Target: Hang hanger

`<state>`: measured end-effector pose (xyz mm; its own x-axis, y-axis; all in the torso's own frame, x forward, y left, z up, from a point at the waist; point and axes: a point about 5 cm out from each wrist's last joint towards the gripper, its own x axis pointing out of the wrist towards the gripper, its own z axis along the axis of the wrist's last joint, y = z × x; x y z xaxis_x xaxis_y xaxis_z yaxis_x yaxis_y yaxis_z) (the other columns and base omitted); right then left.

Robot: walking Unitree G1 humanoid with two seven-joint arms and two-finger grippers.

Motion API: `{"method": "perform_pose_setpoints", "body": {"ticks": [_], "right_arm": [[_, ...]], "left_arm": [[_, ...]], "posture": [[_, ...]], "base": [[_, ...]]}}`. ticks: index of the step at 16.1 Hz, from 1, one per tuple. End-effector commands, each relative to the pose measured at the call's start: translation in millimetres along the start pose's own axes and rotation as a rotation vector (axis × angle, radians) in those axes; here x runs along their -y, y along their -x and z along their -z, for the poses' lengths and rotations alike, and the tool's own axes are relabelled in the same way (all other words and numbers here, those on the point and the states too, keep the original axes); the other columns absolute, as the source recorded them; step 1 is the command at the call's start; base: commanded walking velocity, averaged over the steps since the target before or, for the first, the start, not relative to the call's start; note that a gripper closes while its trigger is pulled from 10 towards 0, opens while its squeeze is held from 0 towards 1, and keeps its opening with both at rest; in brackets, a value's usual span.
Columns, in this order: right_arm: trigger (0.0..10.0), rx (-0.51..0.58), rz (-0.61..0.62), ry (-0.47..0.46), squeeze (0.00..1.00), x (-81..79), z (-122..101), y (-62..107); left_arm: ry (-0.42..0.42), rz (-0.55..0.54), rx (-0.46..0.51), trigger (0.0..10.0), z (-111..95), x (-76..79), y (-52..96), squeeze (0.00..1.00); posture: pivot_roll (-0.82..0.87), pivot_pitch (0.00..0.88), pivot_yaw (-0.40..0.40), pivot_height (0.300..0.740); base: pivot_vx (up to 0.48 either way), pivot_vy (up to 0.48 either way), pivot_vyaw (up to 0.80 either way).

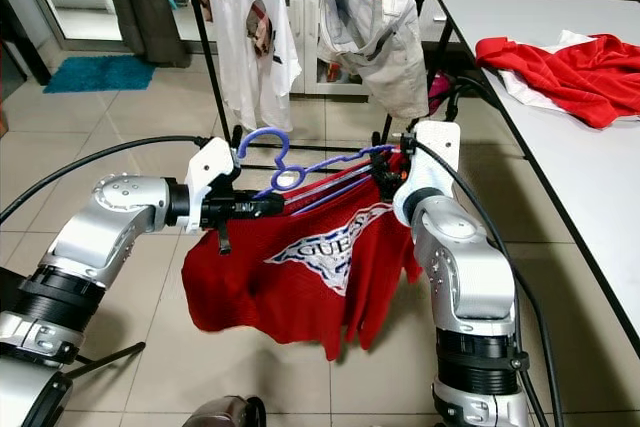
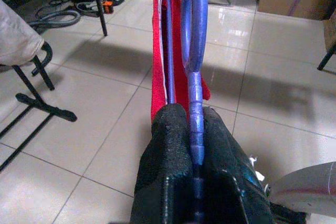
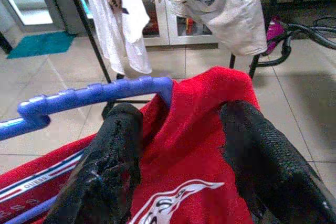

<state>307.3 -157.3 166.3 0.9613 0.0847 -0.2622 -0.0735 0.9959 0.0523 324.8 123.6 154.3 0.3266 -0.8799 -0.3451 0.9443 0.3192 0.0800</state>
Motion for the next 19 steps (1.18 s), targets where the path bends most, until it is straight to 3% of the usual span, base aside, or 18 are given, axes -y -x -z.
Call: {"method": "perform_pose_setpoints", "body": {"ticks": [1, 2, 5, 7, 8, 10, 11, 13, 19], "right_arm": [[9.2, 0.016, 0.013, 0.01, 0.0, 1.5, -4.5, -0.8], [5.7, 0.018, 0.014, 0.009, 0.0, 1.8, -4.6, -1.2], [4.0, 0.024, 0.017, 0.009, 0.0, 2.8, -4.8, -1.1], [3.5, 0.03, 0.018, 0.009, 0.0, 3.6, -5.5, -1.2], [2.7, 0.033, 0.011, 0.012, 0.0, 4.4, -5.9, -1.0], [2.4, 0.034, 0.009, 0.014, 0.0, 5.1, -6.3, -1.0], [1.1, 0.038, 0.007, 0.016, 0.0, 5.7, -7.0, -1.2], [0.1, 0.043, 0.002, 0.019, 0.0, 6.1, -8.3, -1.2], [0.0, 0.046, -0.02, 0.031, 0.0, 4.0, -8.3, -0.6]], "left_arm": [[-0.021, 0.005, 0.027, 0.0, -7.4, 0.6, 0.9, 0.0], [-0.021, -0.004, 0.027, 0.0, -7.8, -0.8, 1.3, 0.0], [-0.019, -0.019, 0.027, 0.0, -9.0, -3.7, 2.7, 0.0], [-0.018, -0.02, 0.025, 0.0, -9.2, -4.3, 3.5, 0.0], [-0.015, -0.021, 0.025, 0.0, -9.0, -4.9, 3.7, 0.0], [-0.014, -0.018, 0.027, 0.0, -9.2, -4.6, 3.6, 0.0], [-0.012, -0.014, 0.029, 0.0, -9.3, -4.0, 3.3, 0.0], [-0.01, -0.011, 0.031, 0.0, -9.1, -3.3, 2.9, 0.0], [-0.001, -0.028, 0.034, 0.0, -9.0, -6.2, 4.1, 0.0]], "posture": [[0.06, 0.019, 0.025, 0.74], [0.06, 0.021, 0.025, 0.74], [0.06, 0.024, 0.027, 0.74], [0.05, 0.026, 0.026, 0.74], [0.05, 0.026, 0.023, 0.74], [0.05, 0.026, 0.022, 0.74], [0.05, 0.026, 0.021, 0.74], [0.04, 0.027, 0.02, 0.74], [0.04, 0.031, 0.016, 0.74]], "base": [[0.0, 0.0, 0.0], [0.0, 0.0, 0.0], [0.0, 0.0, 0.0], [0.0, 0.0, 0.0], [0.0, 0.0, 0.0], [0.0, 0.0, 0.0], [0.0, 0.0, 0.0], [0.0, 0.0, 0.0], [0.0, 0.0, 0.0]]}}
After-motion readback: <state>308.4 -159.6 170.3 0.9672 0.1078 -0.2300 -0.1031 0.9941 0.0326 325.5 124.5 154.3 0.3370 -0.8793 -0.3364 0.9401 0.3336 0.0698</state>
